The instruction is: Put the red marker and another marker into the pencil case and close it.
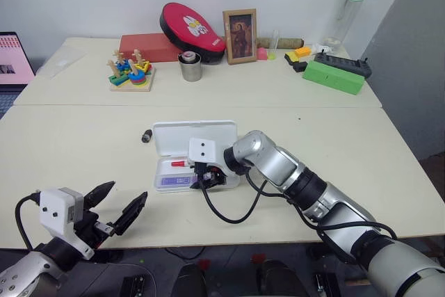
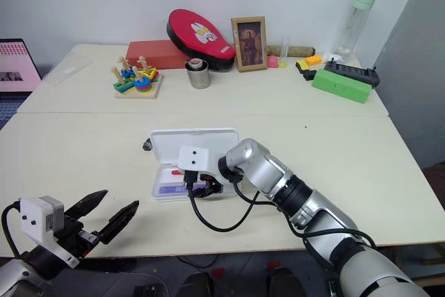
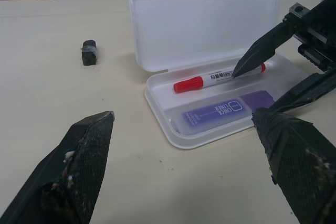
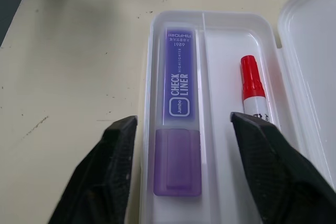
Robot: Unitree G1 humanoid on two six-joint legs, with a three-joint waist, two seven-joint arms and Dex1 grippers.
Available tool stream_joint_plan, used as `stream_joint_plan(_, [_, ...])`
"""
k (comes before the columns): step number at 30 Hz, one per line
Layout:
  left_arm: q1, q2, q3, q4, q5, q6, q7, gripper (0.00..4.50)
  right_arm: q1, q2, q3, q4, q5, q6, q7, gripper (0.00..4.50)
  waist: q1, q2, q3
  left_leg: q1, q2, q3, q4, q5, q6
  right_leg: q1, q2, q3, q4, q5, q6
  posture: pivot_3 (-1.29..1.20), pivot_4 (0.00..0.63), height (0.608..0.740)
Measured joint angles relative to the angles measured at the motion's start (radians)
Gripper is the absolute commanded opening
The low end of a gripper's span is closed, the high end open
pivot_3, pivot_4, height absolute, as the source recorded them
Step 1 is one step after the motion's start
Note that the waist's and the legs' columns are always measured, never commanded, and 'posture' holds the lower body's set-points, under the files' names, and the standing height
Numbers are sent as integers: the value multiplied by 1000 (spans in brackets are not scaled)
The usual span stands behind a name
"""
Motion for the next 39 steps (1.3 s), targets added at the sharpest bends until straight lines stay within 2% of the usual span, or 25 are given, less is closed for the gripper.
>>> stream_joint_plan(3, [-23, 4, 0, 6, -7, 7, 5, 4500, 0, -7, -16, -22, 7, 6, 6, 4461, 2, 0, 0, 0, 0, 0, 0, 0, 0, 0, 0, 0, 0, 0, 0, 0, 150, 740])
stream_joint_plan(8, [-121, 13, 5, 30, -32, 33, 45, 4500, -2, -34, -93, -130, 66, 57, 36, 4488, 3, 0, 0, 0, 0, 0, 0, 0, 0, 1, 0, 0, 0, 0, 1, 0, 150, 740])
stream_joint_plan(12, [-289, 58, 24, 117, -52, 88, 132, 4500, -24, -56, -254, -264, 184, 139, 40, 4488, 6, 0, 0, 0, 0, -1, 1, 0, 0, 2, 0, -1, 1, 1, 2, 0, 150, 740])
stream_joint_plan(15, [-370, 87, 27, 165, -61, 125, 178, 4500, -54, -59, -312, -294, 219, 180, 15, 4488, 5, 0, 0, 0, 0, -1, 0, 0, 0, 2, 0, -1, 1, 1, 2, 0, 150, 740])
stream_joint_plan(18, [-506, 141, -28, 296, -11, 166, 209, 4500, -69, -50, -391, -277, 238, 213, -55, 4488, 9, 1, 1, -1, 0, -2, 0, 0, 0, 2, 1, -1, 3, 1, 2, 0, 150, 740])
stream_joint_plan(21, [-623, 181, -141, 447, 85, 177, 210, 4500, -94, -53, -443, -271, 255, 220, -105, 4488, 8, 1, 1, -1, -1, -1, 0, 0, 0, 2, 0, -1, 1, 2, 2, 0, 150, 740])
stream_joint_plan(28, [-792, 177, -330, 674, 210, 191, 185, 4500, -95, -72, -453, -271, 259, 232, -183, 4488, 7, 0, 0, -2, -1, -2, -1, 0, 0, 2, 1, -1, 3, 1, 2, 0, 150, 740])
stream_joint_plan(36, [-954, 164, -385, 885, 303, 182, 180, 4500, -95, -90, -461, -289, 288, 239, -211, 4488, 6, -2, -1, -2, -1, -2, -1, 0, 0, 3, 1, -1, 3, 1, 2, 0, 150, 740])
stream_joint_plan(39, [-972, 155, -405, 927, 333, 163, 170, 4500, -95, -89, -463, -308, 304, 239, -221, 4488, 6, -2, -1, -2, -1, -2, 0, 0, 0, 3, 1, -1, 3, 1, 2, 0, 150, 740])
